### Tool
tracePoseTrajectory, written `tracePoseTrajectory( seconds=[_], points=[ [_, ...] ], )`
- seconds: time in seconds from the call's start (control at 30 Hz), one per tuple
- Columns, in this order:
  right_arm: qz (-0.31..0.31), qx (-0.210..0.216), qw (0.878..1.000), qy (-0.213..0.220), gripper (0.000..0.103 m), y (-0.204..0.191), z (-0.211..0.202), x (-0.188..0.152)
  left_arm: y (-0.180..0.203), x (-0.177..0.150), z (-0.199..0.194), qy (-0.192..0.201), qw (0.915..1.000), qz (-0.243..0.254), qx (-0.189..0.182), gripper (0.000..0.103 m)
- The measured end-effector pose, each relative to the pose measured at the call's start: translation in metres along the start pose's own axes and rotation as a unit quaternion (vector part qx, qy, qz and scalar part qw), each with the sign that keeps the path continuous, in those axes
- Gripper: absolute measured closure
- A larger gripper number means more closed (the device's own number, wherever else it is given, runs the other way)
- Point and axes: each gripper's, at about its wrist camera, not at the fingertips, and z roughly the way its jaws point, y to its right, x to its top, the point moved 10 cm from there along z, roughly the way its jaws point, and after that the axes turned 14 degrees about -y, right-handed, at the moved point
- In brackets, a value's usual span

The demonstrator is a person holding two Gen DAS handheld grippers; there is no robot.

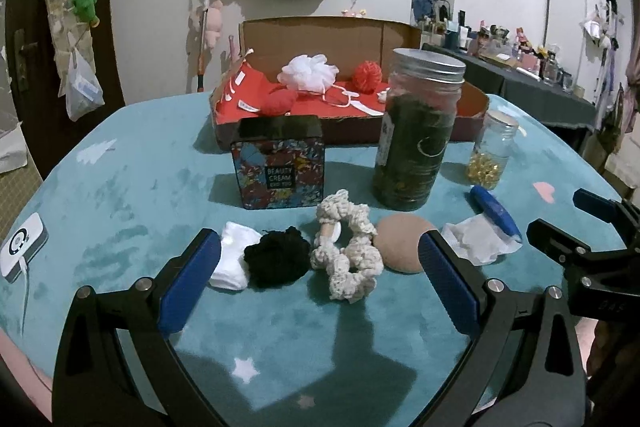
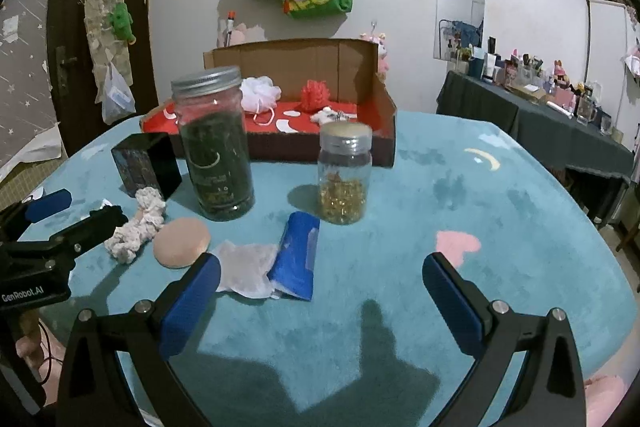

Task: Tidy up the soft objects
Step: 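Move both open tools down toward the soft items on the table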

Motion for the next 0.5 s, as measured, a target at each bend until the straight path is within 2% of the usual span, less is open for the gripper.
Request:
tracePoseTrajectory(
  seconds=[0.5],
  points=[
    [0.013,0.008,1.0,-0.025,0.0,0.008,0.019,0.004,-0.038,0.003,0.012,-0.035,0.9993,-0.008,0.011,0.002]
  ],
)
